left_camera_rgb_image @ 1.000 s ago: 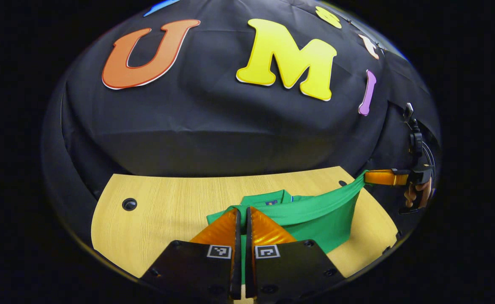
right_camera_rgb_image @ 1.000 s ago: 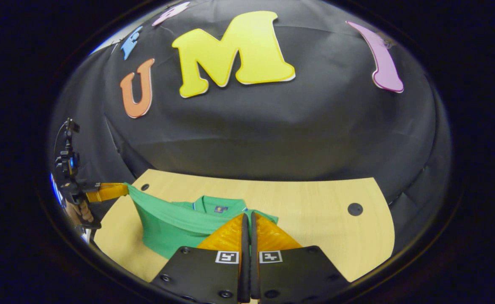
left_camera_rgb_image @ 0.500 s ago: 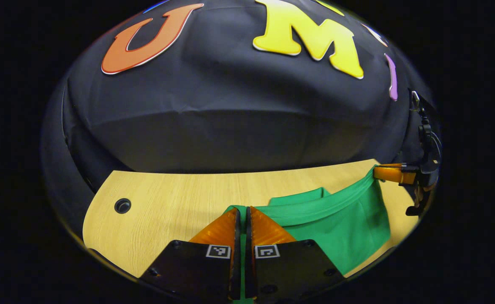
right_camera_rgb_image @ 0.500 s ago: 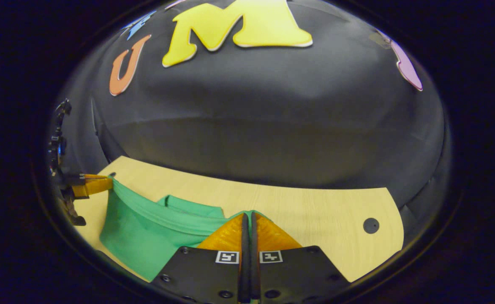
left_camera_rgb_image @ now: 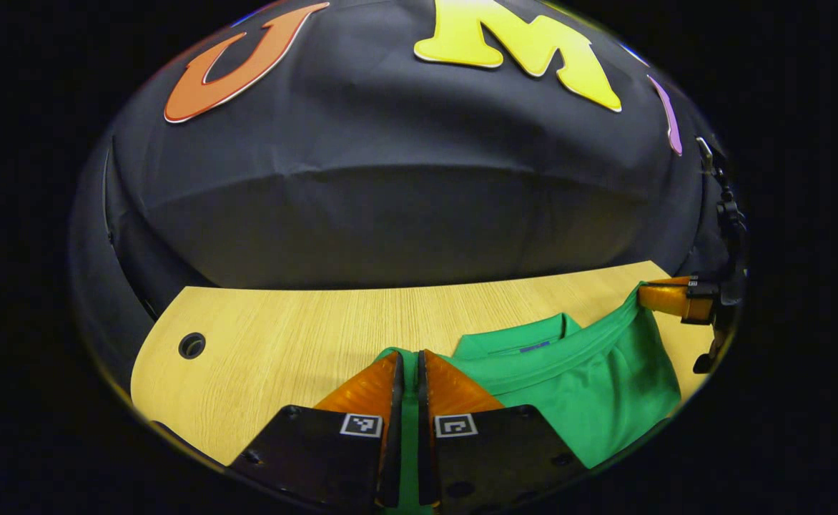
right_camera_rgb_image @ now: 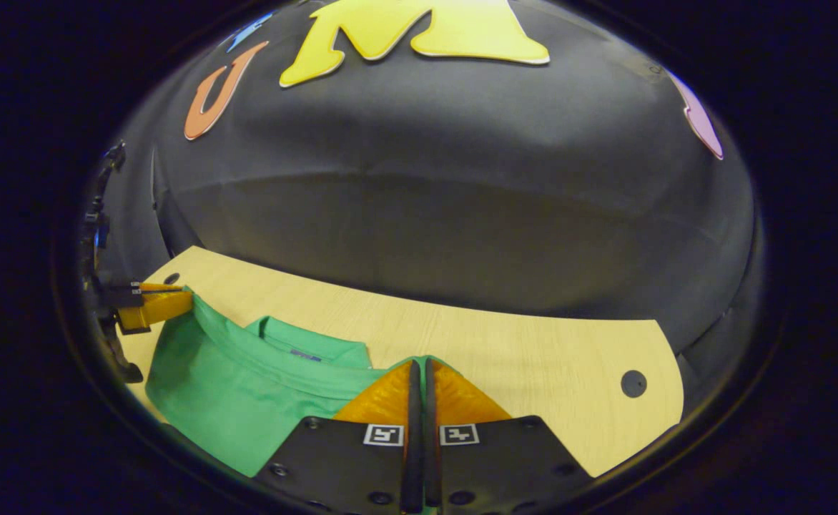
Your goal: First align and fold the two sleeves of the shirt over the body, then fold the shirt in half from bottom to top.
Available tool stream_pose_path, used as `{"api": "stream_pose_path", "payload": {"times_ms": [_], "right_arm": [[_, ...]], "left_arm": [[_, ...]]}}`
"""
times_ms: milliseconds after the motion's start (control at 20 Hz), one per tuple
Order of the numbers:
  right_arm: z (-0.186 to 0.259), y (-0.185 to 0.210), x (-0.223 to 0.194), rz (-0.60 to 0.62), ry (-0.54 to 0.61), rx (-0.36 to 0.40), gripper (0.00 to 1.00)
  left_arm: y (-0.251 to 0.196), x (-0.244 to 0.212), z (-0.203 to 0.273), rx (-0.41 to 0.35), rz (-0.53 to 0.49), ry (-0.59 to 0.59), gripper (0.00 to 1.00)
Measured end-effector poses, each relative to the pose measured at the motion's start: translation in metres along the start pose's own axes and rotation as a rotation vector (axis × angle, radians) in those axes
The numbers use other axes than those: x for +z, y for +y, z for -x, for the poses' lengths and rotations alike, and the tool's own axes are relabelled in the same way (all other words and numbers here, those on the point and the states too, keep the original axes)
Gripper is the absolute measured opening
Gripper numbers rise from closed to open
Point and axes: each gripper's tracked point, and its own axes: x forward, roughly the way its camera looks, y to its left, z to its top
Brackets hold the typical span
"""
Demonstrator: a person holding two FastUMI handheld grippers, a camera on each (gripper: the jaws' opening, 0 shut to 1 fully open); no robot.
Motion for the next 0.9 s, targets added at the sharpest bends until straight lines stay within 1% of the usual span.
{"api": "stream_pose_path", "payload": {"times_ms": [50,100,150,200,350,400,500,600,750,900], "right_arm": [[0.001,-0.002,-0.001,-0.002,0.003,-0.009,0.06],[0.004,-0.003,0.000,-0.007,-0.001,-0.017,0.14],[0.008,-0.003,0.003,-0.008,-0.012,-0.020,0.12],[0.013,-0.005,0.007,-0.003,-0.027,-0.029,0.30],[0.039,-0.010,0.025,0.023,-0.093,-0.078,0.82],[0.051,-0.008,0.033,0.029,-0.117,-0.087,1.00],[0.083,0.001,0.051,0.032,-0.167,-0.087,1.00],[0.124,0.007,0.070,0.042,-0.221,-0.098,0.99],[0.205,0.018,0.108,0.001,-0.335,-0.128,0.99],[0.284,0.028,0.131,-0.048,-0.448,-0.168,0.98]], "left_arm": [[0.001,0.001,0.002,0.009,0.003,0.000,0.21],[0.003,-0.001,0.004,0.021,0.004,0.008,0.42],[0.006,0.001,0.009,0.037,0.011,0.007,0.63],[0.007,0.003,0.014,0.047,0.027,0.000,0.82],[0.010,0.022,0.043,0.069,0.067,-0.035,0.97],[0.011,0.029,0.054,0.077,0.065,-0.054,0.98],[0.011,0.051,0.081,0.081,0.049,-0.103,0.98],[0.009,0.075,0.119,0.092,0.055,-0.147,0.98],[-0.003,0.115,0.192,0.107,0.063,-0.254,0.97],[-0.015,0.154,0.275,0.133,0.027,-0.368,0.97]]}}
